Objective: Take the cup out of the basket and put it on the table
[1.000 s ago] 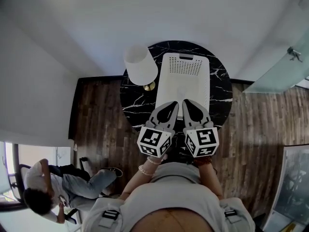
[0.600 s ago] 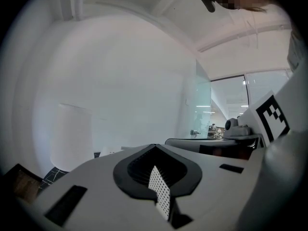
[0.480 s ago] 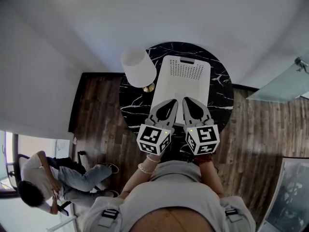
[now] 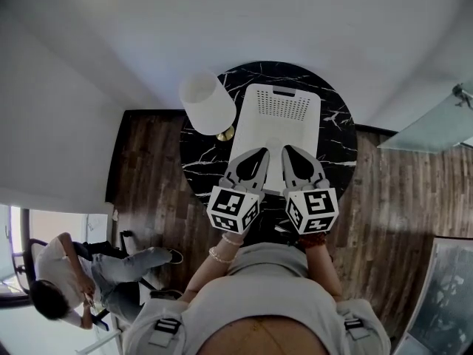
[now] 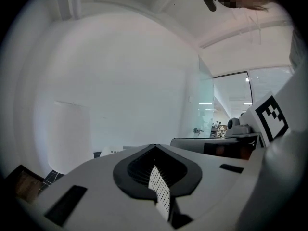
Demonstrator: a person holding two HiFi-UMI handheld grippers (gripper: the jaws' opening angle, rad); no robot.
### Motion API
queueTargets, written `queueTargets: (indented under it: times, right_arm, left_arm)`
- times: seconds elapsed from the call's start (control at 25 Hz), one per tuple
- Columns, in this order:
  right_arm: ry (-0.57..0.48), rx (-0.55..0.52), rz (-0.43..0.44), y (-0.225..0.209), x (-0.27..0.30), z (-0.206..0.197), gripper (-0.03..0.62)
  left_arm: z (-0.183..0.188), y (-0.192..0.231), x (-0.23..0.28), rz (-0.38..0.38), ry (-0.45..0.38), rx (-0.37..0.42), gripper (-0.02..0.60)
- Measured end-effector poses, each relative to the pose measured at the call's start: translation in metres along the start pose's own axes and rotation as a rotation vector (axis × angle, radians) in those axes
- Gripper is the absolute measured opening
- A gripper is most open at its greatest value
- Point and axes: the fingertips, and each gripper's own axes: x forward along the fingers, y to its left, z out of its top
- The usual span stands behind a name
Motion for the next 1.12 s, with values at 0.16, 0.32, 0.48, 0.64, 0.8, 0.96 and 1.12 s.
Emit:
queueTargets:
  times: [0.16,0.32,0.48,0.64,0.8,0.96,1.12]
  right_arm:
    - [-0.001,0.007,-0.016,0.001,0.006,0.000,0.012]
    - [0.006,0.014,-0.039,0.000,0.012,0.000,0.012]
    - [0.015,0.021,-0.057,-0.002,0.018,-0.003,0.012]
    - [0.020,0.025,-0.082,-0.009,0.022,-0.003,0.012]
    - [0.020,0.048,-0.101,-0.017,0.025,-0.003,0.012]
    - [0.017,0.063,-0.132,-0.030,0.025,-0.003,0.012]
    - [0.021,0.075,-0.159,-0.042,0.026,-0.004,0.012]
  left_arm:
    - [0.000,0.004,0.006,-0.024,0.012,0.003,0.006]
    - [0.003,0.009,0.011,-0.048,0.019,0.008,0.006]
    - [-0.001,0.015,0.018,-0.063,0.041,0.005,0.006]
    - [-0.006,0.021,0.028,-0.075,0.062,0.002,0.007]
    - [-0.009,0.027,0.038,-0.083,0.080,0.003,0.008]
    - [-0.016,0.031,0.051,-0.093,0.106,0.001,0.008]
    - [-0.025,0.038,0.066,-0.094,0.144,0.000,0.008]
